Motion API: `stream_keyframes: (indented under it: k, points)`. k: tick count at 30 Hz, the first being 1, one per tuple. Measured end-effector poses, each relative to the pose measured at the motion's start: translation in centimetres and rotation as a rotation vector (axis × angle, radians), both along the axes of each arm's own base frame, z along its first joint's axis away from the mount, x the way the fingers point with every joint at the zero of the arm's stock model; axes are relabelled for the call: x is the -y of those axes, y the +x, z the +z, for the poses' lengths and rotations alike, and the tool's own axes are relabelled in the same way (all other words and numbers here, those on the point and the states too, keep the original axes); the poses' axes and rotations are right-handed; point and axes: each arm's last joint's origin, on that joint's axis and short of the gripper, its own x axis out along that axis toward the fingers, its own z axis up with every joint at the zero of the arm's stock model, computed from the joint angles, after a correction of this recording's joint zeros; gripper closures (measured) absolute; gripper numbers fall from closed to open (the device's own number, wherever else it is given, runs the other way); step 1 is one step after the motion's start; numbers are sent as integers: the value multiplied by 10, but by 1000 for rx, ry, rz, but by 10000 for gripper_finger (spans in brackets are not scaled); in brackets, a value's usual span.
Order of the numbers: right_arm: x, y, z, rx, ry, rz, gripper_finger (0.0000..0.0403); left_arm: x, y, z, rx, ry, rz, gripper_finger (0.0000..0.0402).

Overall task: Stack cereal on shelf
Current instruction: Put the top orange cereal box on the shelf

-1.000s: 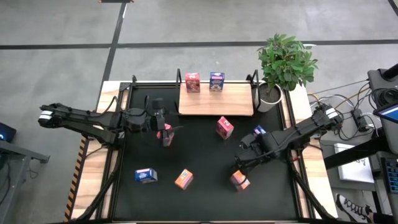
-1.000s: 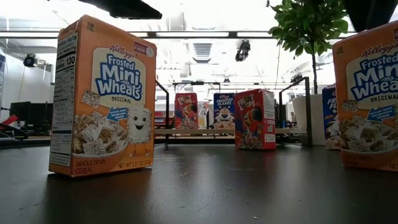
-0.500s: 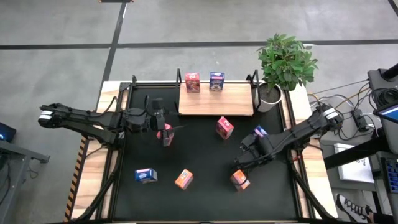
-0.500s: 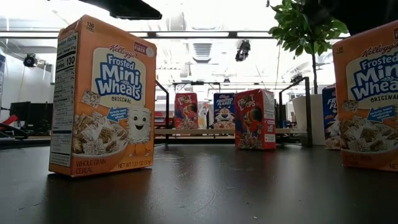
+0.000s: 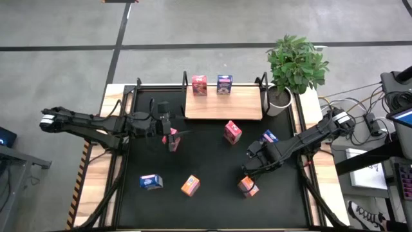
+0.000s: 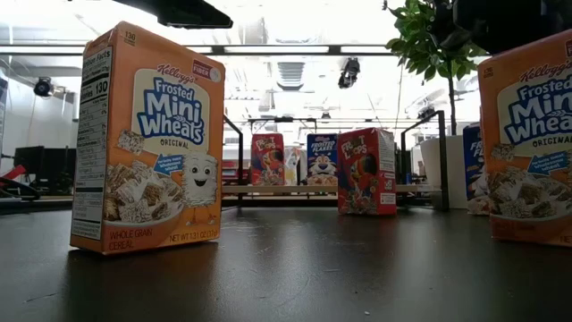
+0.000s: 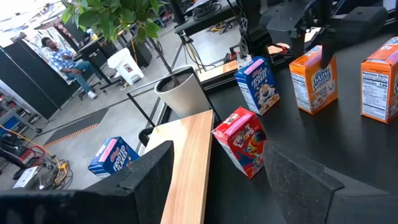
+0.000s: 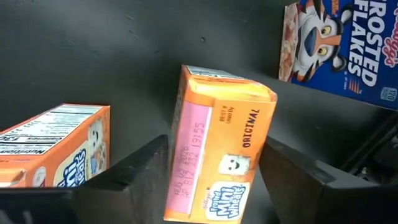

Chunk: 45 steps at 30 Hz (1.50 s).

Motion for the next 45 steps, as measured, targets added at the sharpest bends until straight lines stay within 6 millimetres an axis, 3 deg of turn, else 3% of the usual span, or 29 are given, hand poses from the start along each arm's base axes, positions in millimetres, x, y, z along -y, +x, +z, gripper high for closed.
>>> stream_keyframes:
  k: [10, 22, 30, 38, 45]
  points:
    - [0, 0, 0, 1, 0, 3, 234, 0, 0, 0, 0, 0, 0, 171]
    - [1, -2, 4, 9, 7, 23, 250, 0, 0, 0, 0, 0, 0, 171]
    - [8, -5, 46, 174, 31, 8, 251, 0, 0, 0, 5, 0, 0, 171]
    - [27, -13, 96, 389, -32, -4, 255, 0, 0, 0, 5, -1, 0, 171]
    - [48, 13, 130, 577, -133, 160, 268, 0, 0, 0, 6, -1, 0, 171]
